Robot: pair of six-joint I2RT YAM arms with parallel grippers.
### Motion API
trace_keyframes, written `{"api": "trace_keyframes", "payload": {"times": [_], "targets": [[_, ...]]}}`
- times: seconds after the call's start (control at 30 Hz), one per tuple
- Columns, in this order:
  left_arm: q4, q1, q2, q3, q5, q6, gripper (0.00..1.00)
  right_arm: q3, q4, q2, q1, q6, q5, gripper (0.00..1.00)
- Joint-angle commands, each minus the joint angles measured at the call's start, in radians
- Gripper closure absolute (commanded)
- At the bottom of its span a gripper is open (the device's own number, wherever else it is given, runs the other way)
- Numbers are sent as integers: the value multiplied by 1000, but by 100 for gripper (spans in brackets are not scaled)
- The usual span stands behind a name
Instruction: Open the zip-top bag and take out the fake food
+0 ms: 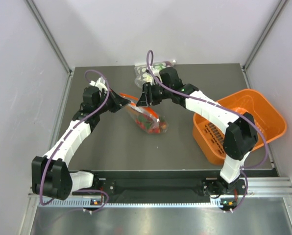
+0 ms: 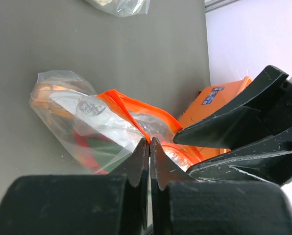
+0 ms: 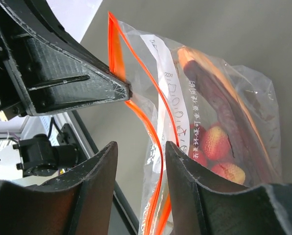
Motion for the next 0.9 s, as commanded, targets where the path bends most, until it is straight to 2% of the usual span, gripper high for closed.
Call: {"api": "trace_keyframes", "payload": {"times": [0.0,0.23,0.57,0.87], "targets": [[85,5,-35,31,24,22,100,68,7,12,11,-30,-2,56],[70,6,-41,32,27,33,100,67,11,18,11,-39,10,56],[62,6,-38,32,41,45,100,150,11,-10,-6,-44,16,55],[68,6,-43,40,53,53,100,139,8,47,-26,-56,-18,55]]}}
